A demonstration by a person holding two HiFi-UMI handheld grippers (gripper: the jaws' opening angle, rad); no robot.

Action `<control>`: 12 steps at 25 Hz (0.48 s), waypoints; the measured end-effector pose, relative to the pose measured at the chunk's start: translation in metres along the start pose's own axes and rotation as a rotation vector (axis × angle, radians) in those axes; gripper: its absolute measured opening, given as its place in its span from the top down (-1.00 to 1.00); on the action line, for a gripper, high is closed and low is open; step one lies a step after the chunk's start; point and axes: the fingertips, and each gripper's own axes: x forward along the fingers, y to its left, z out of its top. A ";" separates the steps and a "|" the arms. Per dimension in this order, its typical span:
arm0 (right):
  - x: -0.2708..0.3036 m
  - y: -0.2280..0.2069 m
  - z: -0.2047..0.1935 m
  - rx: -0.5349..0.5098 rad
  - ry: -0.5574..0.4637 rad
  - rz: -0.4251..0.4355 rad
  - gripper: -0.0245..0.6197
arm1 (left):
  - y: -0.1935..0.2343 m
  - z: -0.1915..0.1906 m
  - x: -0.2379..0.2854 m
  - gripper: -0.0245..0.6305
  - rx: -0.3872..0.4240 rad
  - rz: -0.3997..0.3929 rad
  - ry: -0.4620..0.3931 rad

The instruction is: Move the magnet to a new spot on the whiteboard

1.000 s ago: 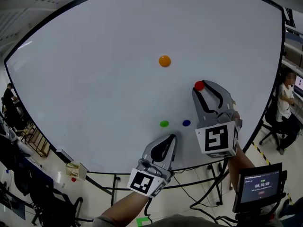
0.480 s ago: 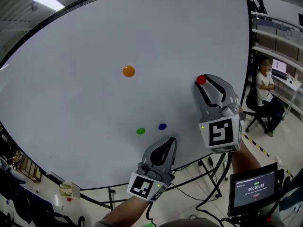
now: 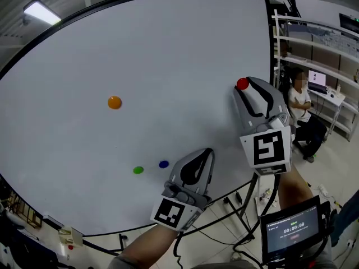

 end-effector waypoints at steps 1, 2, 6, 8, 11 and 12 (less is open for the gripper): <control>0.000 0.002 0.003 0.002 -0.009 0.000 0.52 | 0.002 0.002 0.001 0.92 0.011 0.000 -0.011; 0.000 0.004 0.007 0.008 -0.020 0.001 0.52 | 0.004 0.004 0.003 0.92 0.022 0.002 -0.022; 0.007 -0.023 0.009 0.030 -0.087 0.002 0.52 | 0.001 0.013 0.047 0.92 0.073 0.017 -0.064; 0.014 -0.073 -0.012 0.031 -0.111 0.006 0.52 | -0.014 0.012 0.108 0.92 0.091 0.020 -0.073; 0.024 -0.131 -0.037 0.032 -0.139 0.017 0.52 | -0.028 0.016 0.181 0.92 0.098 0.028 -0.082; 0.027 -0.140 -0.039 0.030 -0.151 0.020 0.52 | -0.027 0.021 0.194 0.92 0.105 0.033 -0.086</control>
